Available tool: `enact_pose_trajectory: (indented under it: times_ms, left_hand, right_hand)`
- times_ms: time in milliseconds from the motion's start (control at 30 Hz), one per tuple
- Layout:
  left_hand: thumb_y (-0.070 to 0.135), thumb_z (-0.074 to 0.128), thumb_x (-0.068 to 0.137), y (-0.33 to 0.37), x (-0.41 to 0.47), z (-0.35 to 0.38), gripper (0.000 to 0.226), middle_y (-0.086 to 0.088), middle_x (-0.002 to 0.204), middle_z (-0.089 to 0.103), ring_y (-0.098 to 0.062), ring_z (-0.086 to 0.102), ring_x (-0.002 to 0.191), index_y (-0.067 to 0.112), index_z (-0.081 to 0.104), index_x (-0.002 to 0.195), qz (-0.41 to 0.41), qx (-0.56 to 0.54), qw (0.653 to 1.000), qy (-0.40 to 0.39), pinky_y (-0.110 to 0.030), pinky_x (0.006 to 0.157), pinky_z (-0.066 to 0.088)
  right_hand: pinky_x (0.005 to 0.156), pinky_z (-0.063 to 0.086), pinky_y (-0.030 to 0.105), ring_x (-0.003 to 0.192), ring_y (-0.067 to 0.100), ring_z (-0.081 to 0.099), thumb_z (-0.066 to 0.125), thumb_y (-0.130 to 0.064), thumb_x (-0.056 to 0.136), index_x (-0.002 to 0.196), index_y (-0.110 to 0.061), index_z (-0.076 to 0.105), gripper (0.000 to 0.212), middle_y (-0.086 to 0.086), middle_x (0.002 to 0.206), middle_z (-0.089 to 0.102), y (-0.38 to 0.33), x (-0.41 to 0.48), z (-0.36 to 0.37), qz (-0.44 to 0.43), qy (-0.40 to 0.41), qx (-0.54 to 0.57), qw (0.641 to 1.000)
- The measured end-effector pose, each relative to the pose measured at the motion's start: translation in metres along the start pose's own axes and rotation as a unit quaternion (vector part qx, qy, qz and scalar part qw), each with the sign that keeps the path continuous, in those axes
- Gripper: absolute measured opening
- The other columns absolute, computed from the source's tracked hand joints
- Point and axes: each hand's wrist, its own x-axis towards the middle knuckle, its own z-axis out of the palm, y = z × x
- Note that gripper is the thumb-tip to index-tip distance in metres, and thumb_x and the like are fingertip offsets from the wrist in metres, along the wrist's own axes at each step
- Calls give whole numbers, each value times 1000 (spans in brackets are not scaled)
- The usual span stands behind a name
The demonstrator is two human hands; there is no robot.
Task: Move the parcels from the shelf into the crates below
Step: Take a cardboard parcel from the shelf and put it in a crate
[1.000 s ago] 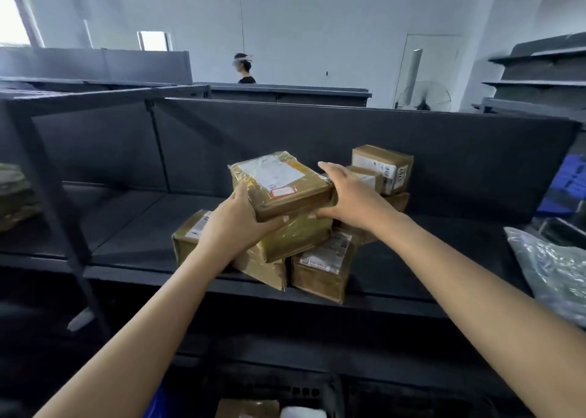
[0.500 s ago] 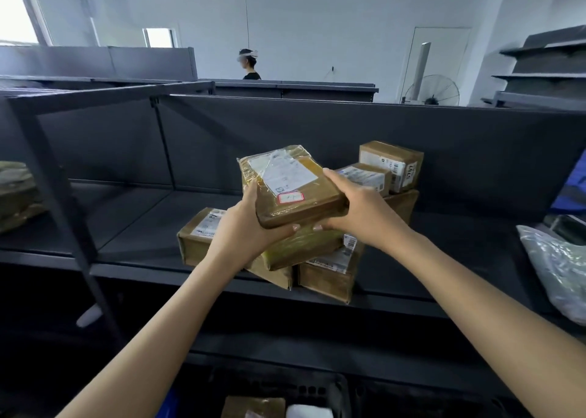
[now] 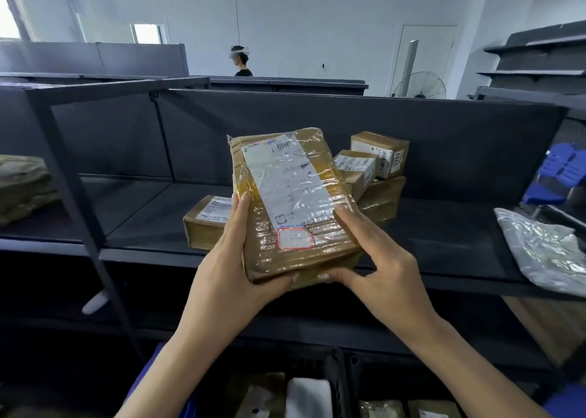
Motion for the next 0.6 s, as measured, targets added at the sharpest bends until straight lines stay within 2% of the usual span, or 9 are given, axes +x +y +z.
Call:
enact_pose_trajectory:
  times_ms: [100,200,300,367,433,467,500,567,600]
  left_hand:
    - [47,82,49,2,-19,-4,122,44,116,51,18,51,106,60,3,140,-18,-56,998,4,6,77,38]
    - [51,85,48,5,-38,-7,125,48,115,49,23,50,104,54,5,144,-12,-90,996,-7,6,75,37]
    - [60,81,50,10,-56,-9,122,45,124,46,20,48,113,46,10,148,10,-129,991,-22,3,81,39]
    - [62,77,58,3,-65,-8,111,37,137,43,13,43,125,36,20,149,1,-190,982,-9,-7,95,41]
    - [57,75,61,-3,-69,-9,100,21,145,43,-1,41,133,36,29,146,-68,-277,958,6,-28,108,39]
    - [56,72,62,-5,-70,-9,94,13,146,45,-8,44,133,35,33,145,-118,-314,942,-14,-35,109,39]
    - [54,70,64,-5,-70,-8,88,7,142,51,-12,51,128,33,38,143,-154,-338,927,-45,-37,105,43]
    - [51,70,73,-2,-72,-5,65,13,121,66,-2,64,107,32,52,133,-159,-313,932,-88,-18,86,52]
    - [48,72,78,0,-74,-2,53,19,110,70,4,67,97,34,57,126,-158,-295,938,-88,-8,75,51]
  right_hand:
    - [104,39,16,130,6,48,84,-17,66,141,-16,41,87,-2,141,49,-9,-19,5,-29,41,-2,999]
    - [105,42,22,130,14,49,82,-22,71,142,-19,42,82,-3,144,48,-20,-40,9,-33,69,22,997]
    - [103,44,24,129,16,51,77,-30,79,141,-16,44,72,-3,145,48,-33,-59,12,-30,96,21,995]
    - [102,45,23,129,14,51,73,-35,82,142,-20,43,68,-8,146,45,-40,-72,13,-34,117,-3,993]
    - [99,48,24,129,15,51,72,-33,84,143,-22,42,67,-6,148,43,-46,-85,13,-35,129,-7,991]
    - [98,49,26,128,17,51,72,-32,85,143,-20,41,67,-4,148,44,-48,-91,14,-36,131,-7,991]
    - [97,50,26,128,18,52,72,-31,85,142,-19,42,66,-2,147,45,-50,-96,14,-34,133,-8,991]
    - [98,48,24,128,17,52,71,-32,86,140,-15,43,64,-2,147,45,-54,-101,15,-23,130,-11,991]
    - [99,47,22,129,15,51,71,-33,86,139,-13,45,62,-3,146,45,-56,-102,15,-16,120,-15,992]
